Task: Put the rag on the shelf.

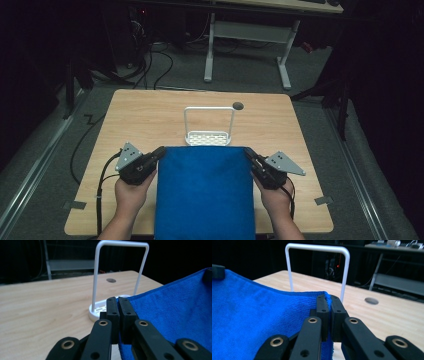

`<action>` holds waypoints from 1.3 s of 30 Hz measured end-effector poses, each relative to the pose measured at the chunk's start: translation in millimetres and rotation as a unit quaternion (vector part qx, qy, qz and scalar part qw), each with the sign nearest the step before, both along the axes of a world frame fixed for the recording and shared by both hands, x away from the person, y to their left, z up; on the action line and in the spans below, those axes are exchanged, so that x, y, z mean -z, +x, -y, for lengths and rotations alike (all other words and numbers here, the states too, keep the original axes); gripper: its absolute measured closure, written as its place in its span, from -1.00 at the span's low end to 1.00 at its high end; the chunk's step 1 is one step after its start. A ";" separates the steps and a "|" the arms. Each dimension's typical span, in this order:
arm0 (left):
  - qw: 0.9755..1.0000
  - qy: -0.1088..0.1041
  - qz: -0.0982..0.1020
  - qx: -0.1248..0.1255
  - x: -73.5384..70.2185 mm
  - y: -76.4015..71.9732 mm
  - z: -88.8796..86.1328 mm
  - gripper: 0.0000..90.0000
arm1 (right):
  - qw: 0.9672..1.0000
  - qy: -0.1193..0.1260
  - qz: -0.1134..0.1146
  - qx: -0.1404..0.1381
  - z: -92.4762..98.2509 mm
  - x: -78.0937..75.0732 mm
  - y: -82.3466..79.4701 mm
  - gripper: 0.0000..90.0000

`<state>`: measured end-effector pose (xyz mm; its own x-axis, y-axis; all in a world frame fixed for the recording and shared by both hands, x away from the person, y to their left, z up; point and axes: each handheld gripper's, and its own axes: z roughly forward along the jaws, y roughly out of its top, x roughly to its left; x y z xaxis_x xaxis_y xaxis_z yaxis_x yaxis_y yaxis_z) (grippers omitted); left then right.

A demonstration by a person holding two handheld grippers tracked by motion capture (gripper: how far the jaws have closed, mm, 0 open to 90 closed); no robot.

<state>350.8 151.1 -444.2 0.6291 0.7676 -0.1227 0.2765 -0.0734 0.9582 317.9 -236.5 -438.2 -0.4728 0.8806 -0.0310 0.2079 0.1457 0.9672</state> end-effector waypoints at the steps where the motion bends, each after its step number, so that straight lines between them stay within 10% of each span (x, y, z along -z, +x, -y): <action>1: 1.000 -0.002 0.002 0.000 -2.5 0.2 0.0 0.96 | 1.000 0.001 0.006 0.000 0.8 -3.5 -0.3 0.97; 17: 0.997 -0.029 0.071 -0.021 -58.9 13.9 6.2 0.96 | 0.997 0.028 0.070 0.006 4.0 -54.8 12.8 0.97; 39: 0.994 -0.022 0.093 -0.043 -105.7 67.6 4.3 0.96 | 0.995 0.047 0.092 0.012 1.3 -106.9 64.4 0.97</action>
<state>418.5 146.8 -338.5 0.5769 0.8156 -0.0454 0.0973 -0.0135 0.9952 382.2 -237.9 -331.3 -0.4462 0.8943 -0.0326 0.0283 0.0505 0.9983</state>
